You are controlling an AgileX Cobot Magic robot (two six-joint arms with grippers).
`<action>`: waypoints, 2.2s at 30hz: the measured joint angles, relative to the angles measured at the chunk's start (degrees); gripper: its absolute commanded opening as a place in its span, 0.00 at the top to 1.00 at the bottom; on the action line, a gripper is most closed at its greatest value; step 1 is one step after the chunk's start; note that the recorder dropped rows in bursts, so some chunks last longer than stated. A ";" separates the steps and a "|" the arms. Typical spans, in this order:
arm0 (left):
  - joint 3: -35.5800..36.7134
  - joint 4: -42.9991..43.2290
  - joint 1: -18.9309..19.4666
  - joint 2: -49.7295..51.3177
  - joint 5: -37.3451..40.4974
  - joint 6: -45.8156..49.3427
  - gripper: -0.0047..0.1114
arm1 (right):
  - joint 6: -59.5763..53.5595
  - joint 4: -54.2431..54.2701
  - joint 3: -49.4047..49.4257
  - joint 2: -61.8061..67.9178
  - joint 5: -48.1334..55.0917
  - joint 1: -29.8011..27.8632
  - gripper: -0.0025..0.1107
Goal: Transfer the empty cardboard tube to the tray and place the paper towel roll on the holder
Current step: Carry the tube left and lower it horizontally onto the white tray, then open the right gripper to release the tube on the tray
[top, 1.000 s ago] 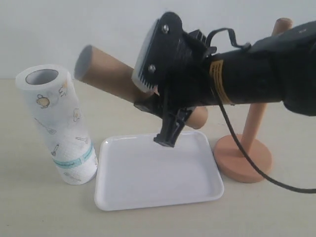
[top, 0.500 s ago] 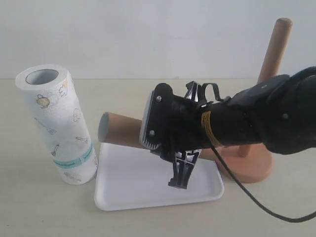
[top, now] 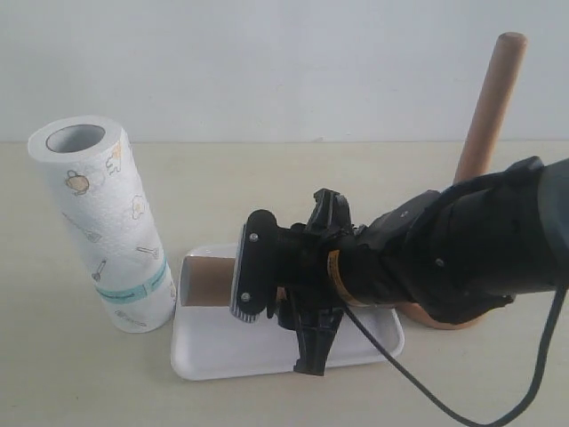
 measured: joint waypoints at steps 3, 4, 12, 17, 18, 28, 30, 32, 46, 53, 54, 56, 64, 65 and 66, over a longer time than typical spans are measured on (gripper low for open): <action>0.00 0.00 0.00 0.00 0.00 0.00 0.92 | 0.00 0.00 0.00 0.19 -0.81 0.08 0.98; 0.00 0.00 0.00 0.00 0.00 0.00 0.92 | 0.11 0.00 0.00 0.19 -1.17 0.08 0.98; 0.00 0.00 0.00 0.00 0.00 0.00 0.92 | 1.15 0.11 0.00 0.19 -1.33 0.08 0.98; 0.00 0.00 0.00 0.00 0.00 0.00 0.92 | 1.43 0.11 0.00 0.57 -1.33 0.08 0.98; 0.00 0.00 0.00 0.00 0.00 0.00 0.92 | 1.43 0.11 0.00 0.93 -1.33 0.08 0.98; 0.00 0.00 0.00 0.00 0.00 0.00 0.92 | 2.10 0.26 -1.76 6.31 -0.12 0.14 0.98; 0.00 0.00 0.00 0.00 0.00 0.00 0.92 | 2.10 0.26 -2.86 6.43 -0.98 0.14 0.98; 0.00 0.00 0.00 0.00 0.00 0.00 0.92 | 2.22 0.26 -3.54 6.43 -1.50 0.14 0.98; 0.00 0.00 0.00 0.00 0.00 0.00 0.92 | 2.09 0.26 -3.88 7.96 -1.99 0.14 0.57; 0.00 0.00 0.00 0.00 0.00 0.11 0.92 | 2.09 0.26 -3.92 7.84 -1.21 0.14 0.39; 0.00 0.00 0.00 0.00 0.00 0.11 0.92 | 2.09 0.26 -3.92 7.61 -1.21 0.14 0.34; 0.00 0.00 0.00 0.00 0.00 0.11 0.92 | 2.19 0.26 -4.16 7.06 -1.21 0.14 0.32; 0.00 0.00 0.00 0.00 0.00 0.11 0.92 | 6.28 0.26 -4.64 6.18 -0.57 0.14 0.32; 0.00 0.00 0.00 0.00 0.00 0.11 0.92 | 6.40 0.26 -4.64 5.79 -0.30 0.14 0.32; 0.00 0.00 0.00 0.00 0.00 0.11 0.92 | 6.38 0.26 -4.64 5.18 0.05 0.14 0.32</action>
